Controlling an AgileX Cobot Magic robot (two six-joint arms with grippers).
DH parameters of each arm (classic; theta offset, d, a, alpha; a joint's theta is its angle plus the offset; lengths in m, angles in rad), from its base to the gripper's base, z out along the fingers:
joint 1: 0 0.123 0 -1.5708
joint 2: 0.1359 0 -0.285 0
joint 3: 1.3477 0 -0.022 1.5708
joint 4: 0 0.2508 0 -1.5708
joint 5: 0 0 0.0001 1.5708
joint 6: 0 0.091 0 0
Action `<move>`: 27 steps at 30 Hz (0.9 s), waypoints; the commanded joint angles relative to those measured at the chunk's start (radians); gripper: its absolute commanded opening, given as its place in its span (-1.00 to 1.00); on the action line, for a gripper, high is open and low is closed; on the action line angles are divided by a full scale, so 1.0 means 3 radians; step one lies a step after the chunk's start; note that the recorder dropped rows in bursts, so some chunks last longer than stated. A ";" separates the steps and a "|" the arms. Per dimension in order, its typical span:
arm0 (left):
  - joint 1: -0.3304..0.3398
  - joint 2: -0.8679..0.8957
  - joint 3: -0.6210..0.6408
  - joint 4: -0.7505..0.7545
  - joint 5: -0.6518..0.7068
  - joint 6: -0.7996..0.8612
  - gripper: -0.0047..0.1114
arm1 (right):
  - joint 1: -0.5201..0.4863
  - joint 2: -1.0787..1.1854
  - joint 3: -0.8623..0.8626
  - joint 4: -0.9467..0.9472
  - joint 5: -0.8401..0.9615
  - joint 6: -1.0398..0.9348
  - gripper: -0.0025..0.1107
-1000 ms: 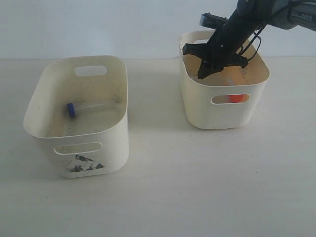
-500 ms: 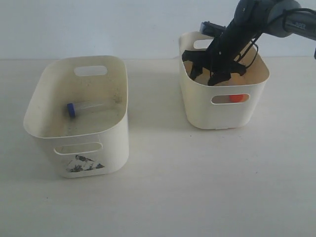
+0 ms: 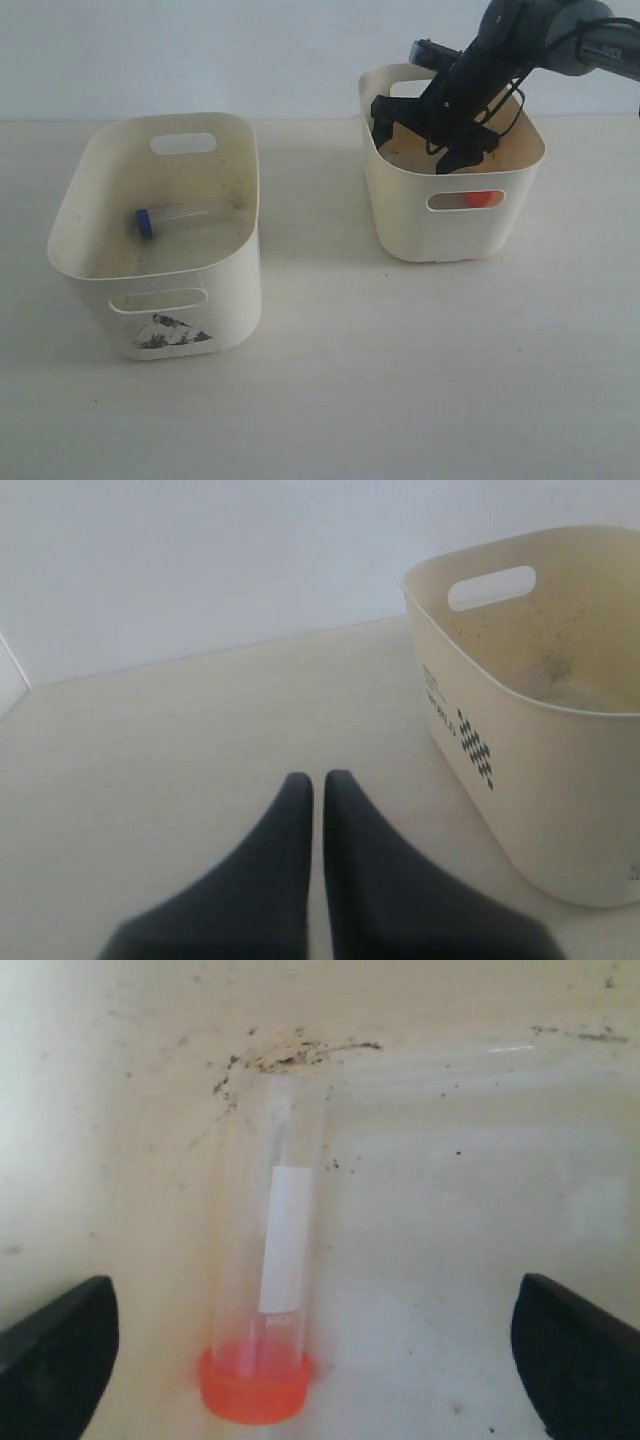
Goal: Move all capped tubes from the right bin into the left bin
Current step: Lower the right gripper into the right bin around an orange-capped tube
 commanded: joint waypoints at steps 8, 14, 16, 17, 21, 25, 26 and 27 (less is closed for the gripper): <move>-0.0005 0.0002 -0.0012 -0.0012 -0.0025 -0.0044 -0.84 | 0.0063 0.0156 -0.0015 0.0123 -0.0152 -0.0148 0.90; -0.0005 0.0002 -0.0012 -0.0012 -0.0025 -0.0044 -0.84 | 0.0063 0.0238 -0.0015 0.0155 -0.0129 -0.0148 0.90; -0.0005 0.0002 -0.0012 -0.0012 -0.0025 -0.0044 -0.84 | 0.0063 0.0238 -0.0015 0.0156 -0.0143 -0.0148 0.90; -0.0005 0.0002 -0.0012 -0.0012 -0.0025 -0.0044 -0.84 | 0.0063 0.0238 -0.0015 0.0164 -0.0143 -0.0148 0.90; -0.0005 0.0002 -0.0012 -0.0012 -0.0025 -0.0044 -0.84 | 0.0063 0.0238 -0.0015 0.0156 -0.0143 -0.0106 0.90; -0.0005 0.0002 -0.0012 -0.0012 -0.0025 -0.0044 -0.84 | 0.0063 0.0238 -0.0015 0.0127 -0.0089 0.0006 0.90; -0.0005 0.0002 -0.0012 -0.0012 -0.0025 -0.0044 -0.84 | 0.0063 0.0238 -0.0015 0.0111 -0.0079 0.0005 0.90; -0.0005 0.0002 -0.0012 -0.0012 -0.0025 -0.0044 -0.84 | 0.0063 0.0238 -0.0015 0.0095 -0.0057 0.0005 0.90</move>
